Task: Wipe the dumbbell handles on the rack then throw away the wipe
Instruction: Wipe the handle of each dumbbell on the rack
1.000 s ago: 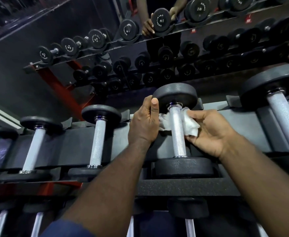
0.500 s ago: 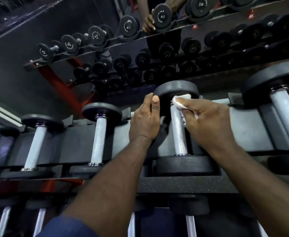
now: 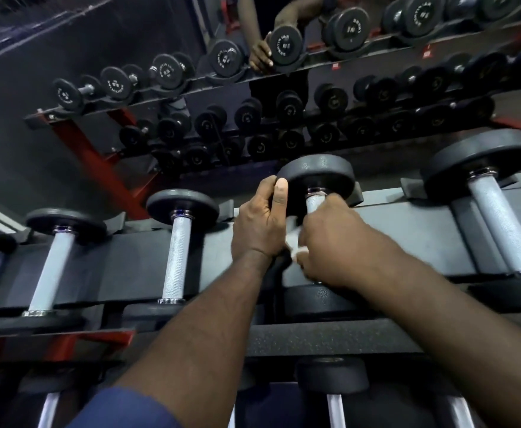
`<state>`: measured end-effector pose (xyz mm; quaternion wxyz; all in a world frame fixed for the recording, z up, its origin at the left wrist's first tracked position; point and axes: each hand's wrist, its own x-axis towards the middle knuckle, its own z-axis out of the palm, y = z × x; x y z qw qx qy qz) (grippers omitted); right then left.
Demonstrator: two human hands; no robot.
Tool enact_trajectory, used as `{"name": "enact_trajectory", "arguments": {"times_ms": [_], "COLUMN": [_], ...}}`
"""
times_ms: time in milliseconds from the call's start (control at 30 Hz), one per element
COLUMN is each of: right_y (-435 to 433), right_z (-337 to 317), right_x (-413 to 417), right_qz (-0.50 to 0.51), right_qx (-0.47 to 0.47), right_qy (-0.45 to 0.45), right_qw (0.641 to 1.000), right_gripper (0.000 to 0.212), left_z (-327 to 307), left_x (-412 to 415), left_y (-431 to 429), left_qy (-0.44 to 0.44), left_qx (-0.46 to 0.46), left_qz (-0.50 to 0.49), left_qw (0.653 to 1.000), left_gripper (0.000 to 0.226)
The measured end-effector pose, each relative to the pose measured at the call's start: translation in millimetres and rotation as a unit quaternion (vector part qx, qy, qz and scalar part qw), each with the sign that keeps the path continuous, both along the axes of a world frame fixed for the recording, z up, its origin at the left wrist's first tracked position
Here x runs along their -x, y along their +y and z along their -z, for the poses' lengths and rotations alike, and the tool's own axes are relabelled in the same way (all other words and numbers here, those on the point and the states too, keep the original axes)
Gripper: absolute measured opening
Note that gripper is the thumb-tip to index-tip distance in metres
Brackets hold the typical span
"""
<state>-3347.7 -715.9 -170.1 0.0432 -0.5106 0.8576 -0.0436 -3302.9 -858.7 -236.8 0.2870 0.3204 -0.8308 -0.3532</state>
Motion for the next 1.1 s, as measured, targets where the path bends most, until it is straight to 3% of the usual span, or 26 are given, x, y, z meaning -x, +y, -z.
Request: {"name": "enact_trajectory", "arguments": {"times_ms": [100,233,300,467,667,767,867,933,1033,1100], "right_y": [19,14,13,30,5,1,21,28,17,7], "right_z": [-12,-12,-12,-12,-12,-19,-27,-27,-15,-6], "right_x": [2,16,8,-17,-17,-8,-16,-11,16,33], "right_qz": [0.008,0.073,0.097,0.164,0.231,0.247,0.224,0.215,0.245,0.264], "right_qx": [-0.036,0.145,0.171,0.052,0.109,0.092,-0.007,-0.022,0.095,0.219], "right_qy": [-0.13,-0.13,-0.117,-0.08,-0.027,-0.066,-0.103,-0.145,-0.205,-0.304], "right_qw": [0.991,0.978,0.973,0.982,0.966,0.962,0.969,0.966,0.943,0.889], "right_gripper": [0.018,0.026,0.028,0.024,0.023,0.017,0.014,0.011,0.012,0.01], "left_z": [0,2,1,-3,-6,-3,-1,0,-1,-2], "left_x": [-3,-2,-6,-8,-8,-6,-5,-4,-4,-4], "left_y": [-1,-2,-4,-5,-2,-2,-2,-1,2,3], "left_qy": [-0.005,-0.015,-0.016,-0.024,-0.027,-0.032,-0.036,-0.033,-0.039,-0.046], "left_qx": [0.0,0.005,-0.003,-0.01,-0.003,0.002,0.013,0.024,0.038,0.038], "left_qz": [0.012,0.015,0.02,0.04,0.044,0.041,0.041,0.039,0.035,0.03], "left_qw": [1.0,1.0,1.0,0.999,0.999,0.999,0.998,0.998,0.998,0.998], "left_gripper": [0.065,0.066,0.07,0.07,0.067,0.069,0.071,0.069,0.065,0.065]}}
